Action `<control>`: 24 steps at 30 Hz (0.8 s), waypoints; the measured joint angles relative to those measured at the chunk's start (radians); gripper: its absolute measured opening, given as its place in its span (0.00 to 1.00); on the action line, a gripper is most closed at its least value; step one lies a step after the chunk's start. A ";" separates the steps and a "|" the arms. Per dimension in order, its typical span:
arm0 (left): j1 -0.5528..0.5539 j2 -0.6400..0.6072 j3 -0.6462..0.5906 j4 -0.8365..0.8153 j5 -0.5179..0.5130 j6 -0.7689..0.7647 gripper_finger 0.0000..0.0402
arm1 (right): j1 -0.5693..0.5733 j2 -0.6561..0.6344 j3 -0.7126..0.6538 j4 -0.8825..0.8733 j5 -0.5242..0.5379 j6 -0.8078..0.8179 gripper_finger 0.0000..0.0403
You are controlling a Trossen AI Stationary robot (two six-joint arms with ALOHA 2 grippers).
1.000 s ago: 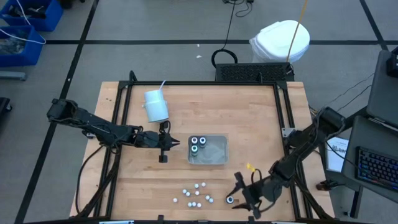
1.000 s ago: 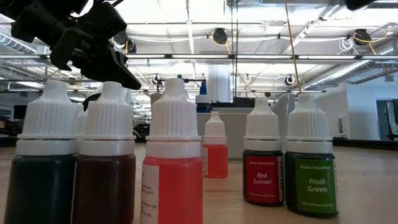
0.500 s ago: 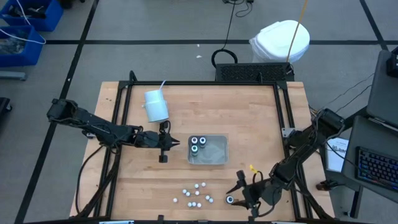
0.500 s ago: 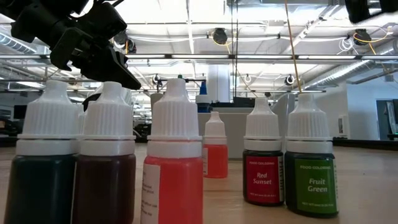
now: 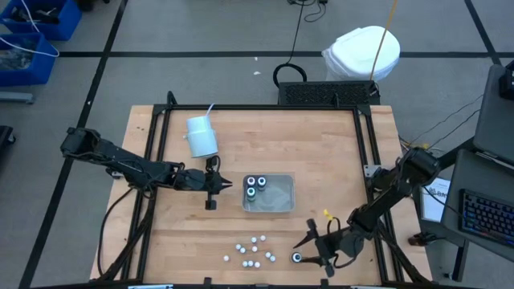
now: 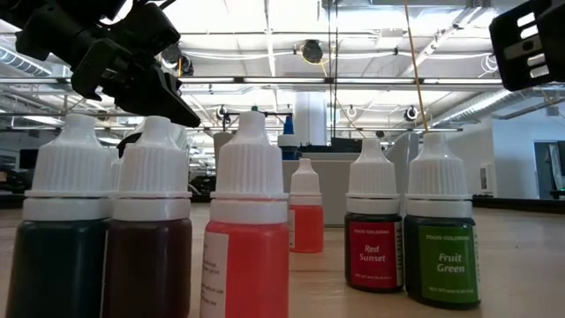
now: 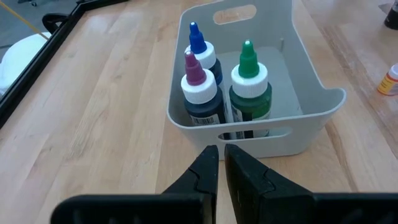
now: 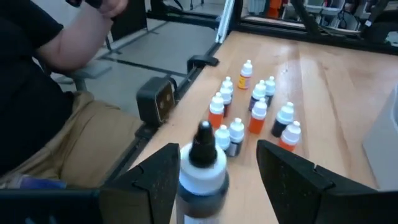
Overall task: Pick & Place food coloring
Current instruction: Put the large black food coloring bottle into the bin
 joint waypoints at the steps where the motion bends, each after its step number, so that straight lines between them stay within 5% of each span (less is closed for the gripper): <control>1: 0.000 0.000 0.000 0.000 0.000 0.000 0.09 | -0.007 0.014 0.000 0.028 -0.025 0.000 0.51; 18: 0.000 0.000 0.000 -0.001 0.000 0.002 0.09 | -0.032 0.114 0.000 0.143 -0.091 -0.004 0.50; 24: 0.000 0.000 0.000 0.000 0.000 0.006 0.09 | -0.032 0.114 0.000 0.141 -0.104 -0.027 0.40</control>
